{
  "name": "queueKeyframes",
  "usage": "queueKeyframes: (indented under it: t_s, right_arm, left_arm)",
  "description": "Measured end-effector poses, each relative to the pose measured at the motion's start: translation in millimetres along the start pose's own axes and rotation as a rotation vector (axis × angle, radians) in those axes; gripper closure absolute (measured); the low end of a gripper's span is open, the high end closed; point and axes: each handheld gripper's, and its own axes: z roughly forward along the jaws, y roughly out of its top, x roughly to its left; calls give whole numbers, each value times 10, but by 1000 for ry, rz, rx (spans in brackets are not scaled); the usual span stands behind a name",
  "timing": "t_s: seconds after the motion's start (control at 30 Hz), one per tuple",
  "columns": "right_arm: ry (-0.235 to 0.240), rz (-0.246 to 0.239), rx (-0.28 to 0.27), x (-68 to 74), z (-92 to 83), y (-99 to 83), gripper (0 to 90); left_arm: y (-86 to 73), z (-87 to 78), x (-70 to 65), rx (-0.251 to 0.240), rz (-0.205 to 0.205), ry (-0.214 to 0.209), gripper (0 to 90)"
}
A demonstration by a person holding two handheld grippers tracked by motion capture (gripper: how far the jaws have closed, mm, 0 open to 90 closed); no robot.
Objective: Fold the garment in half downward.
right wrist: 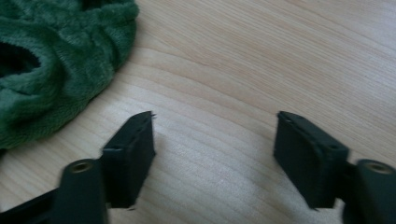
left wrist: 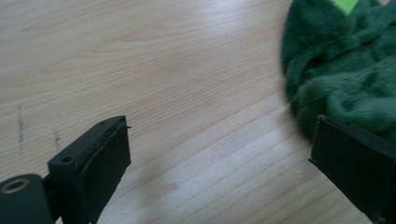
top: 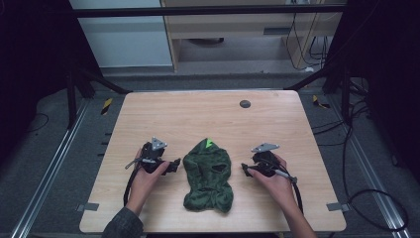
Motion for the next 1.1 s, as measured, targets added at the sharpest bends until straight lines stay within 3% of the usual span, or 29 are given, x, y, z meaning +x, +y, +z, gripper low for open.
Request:
queueKeyframes:
  t_s: [0.07,0.13,0.23,0.3,0.37,0.4,0.53,0.73,0.83,0.93,1.0,1.1]
  right_arm:
    - [15,-3,-2,15,-17,-4,363]
    - [41,9,-2,34,-32,-6,389]
    - [59,3,5,76,-54,20,399]
    - [77,-19,-5,137,-54,95,414]
    - [96,-45,25,167,-27,168,394]
    - [105,-62,41,177,-14,214,394]
    - [144,-89,64,158,-9,454,433]
    - [175,-96,72,80,24,739,492]
    - [167,-132,70,78,45,823,522]
    - [187,-129,61,93,72,860,510]
    - [202,-112,61,122,82,869,548]
    - [226,-124,68,160,96,850,591]
  left_arm:
    - [11,-3,-38,-7,10,-3,43]
    - [70,8,-134,-2,26,-47,40]
    - [134,26,-169,2,39,-76,42]
    - [263,59,-162,18,63,-110,57]
    - [314,73,-147,34,77,-127,53]
    - [408,102,-132,50,88,-158,62]
    - [582,128,-91,66,110,-189,80]
    - [683,157,-57,108,141,-204,88]
    - [704,130,-64,113,147,-194,89]
    - [720,99,-77,134,145,-195,100]
    - [721,85,-103,163,158,-162,119]
    - [693,95,-98,179,161,-142,148]
